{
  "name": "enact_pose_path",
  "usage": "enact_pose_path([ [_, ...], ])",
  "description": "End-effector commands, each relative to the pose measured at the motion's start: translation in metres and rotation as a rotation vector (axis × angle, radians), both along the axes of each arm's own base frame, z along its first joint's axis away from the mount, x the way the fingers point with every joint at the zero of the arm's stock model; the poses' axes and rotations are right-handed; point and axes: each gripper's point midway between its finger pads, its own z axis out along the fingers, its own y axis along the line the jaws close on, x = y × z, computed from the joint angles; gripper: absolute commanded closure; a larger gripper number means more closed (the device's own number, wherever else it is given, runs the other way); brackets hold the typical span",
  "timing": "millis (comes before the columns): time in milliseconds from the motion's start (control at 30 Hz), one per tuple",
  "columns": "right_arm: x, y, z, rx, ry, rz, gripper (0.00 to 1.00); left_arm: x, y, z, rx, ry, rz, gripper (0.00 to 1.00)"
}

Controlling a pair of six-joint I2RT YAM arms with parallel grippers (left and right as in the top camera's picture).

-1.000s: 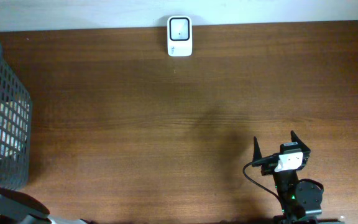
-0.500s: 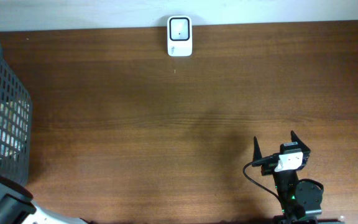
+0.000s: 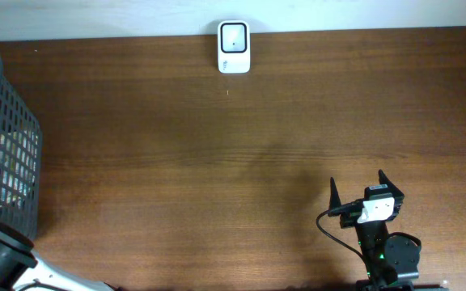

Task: Scan the item barcode
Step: 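Reach into the basket and grasp the white snack bag with left gripper, then lift the white snack bag out and place it on the table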

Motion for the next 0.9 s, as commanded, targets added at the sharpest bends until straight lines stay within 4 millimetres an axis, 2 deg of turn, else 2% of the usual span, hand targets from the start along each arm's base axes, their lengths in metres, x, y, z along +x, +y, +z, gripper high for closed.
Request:
enact_pose_path([
  [0, 0.0, -0.003, -0.003, -0.001, 0.003, -0.016, 0.01, 0.001, -0.007, -0.028, -0.066, 0.013, -0.031, 0.21],
  [67, 0.0, -0.003, -0.003, -0.001, 0.003, -0.016, 0.01, 0.002, -0.005, -0.028, -0.058, 0.008, -0.031, 0.44],
  [167, 0.0, -0.003, -0.003, -0.001, 0.003, -0.016, 0.01, 0.003, -0.004, -0.027, -0.054, 0.003, -0.031, 0.62],
  [200, 0.0, -0.003, -0.003, -0.001, 0.003, -0.016, 0.01, 0.003, -0.004, -0.027, -0.054, 0.002, -0.031, 0.62],
  [233, 0.0, -0.003, -0.003, -0.001, 0.003, -0.016, 0.01, 0.003, -0.004, -0.027, -0.055, 0.002, -0.032, 0.67],
  [300, 0.0, -0.003, -0.003, -0.001, 0.003, -0.016, 0.01, 0.006, -0.006, -0.027, -0.064, -0.011, -0.037, 0.81],
  [367, 0.0, -0.003, -0.003, -0.001, 0.003, -0.016, 0.01, 0.006, -0.006, -0.026, -0.062, -0.014, -0.038, 1.0],
  [467, 0.0, -0.003, -0.003, -0.001, 0.003, -0.016, 0.01, 0.007, -0.005, -0.024, -0.061, -0.016, -0.034, 1.0],
  [567, 0.0, -0.003, -0.003, -0.001, 0.003, -0.016, 0.01, 0.01, -0.001, -0.011, -0.053, -0.042, -0.004, 1.0],
  [700, 0.0, -0.003, -0.003, -0.001, 0.003, -0.016, 0.01, 0.02, 0.011, 0.055, 0.021, -0.16, 0.103, 1.0],
  [767, 0.0, -0.003, -0.003, -0.001, 0.003, -0.016, 0.01, 0.022, 0.015, 0.096, 0.058, -0.237, 0.165, 1.0],
  [833, 0.0, -0.003, -0.003, -0.001, 0.003, -0.016, 0.01, 0.022, 0.015, 0.152, 0.113, -0.345, 0.228, 1.0],
  [867, 0.0, -0.003, -0.003, -0.001, 0.003, -0.016, 0.01, 0.02, 0.012, 0.174, 0.132, -0.388, 0.251, 1.0],
])
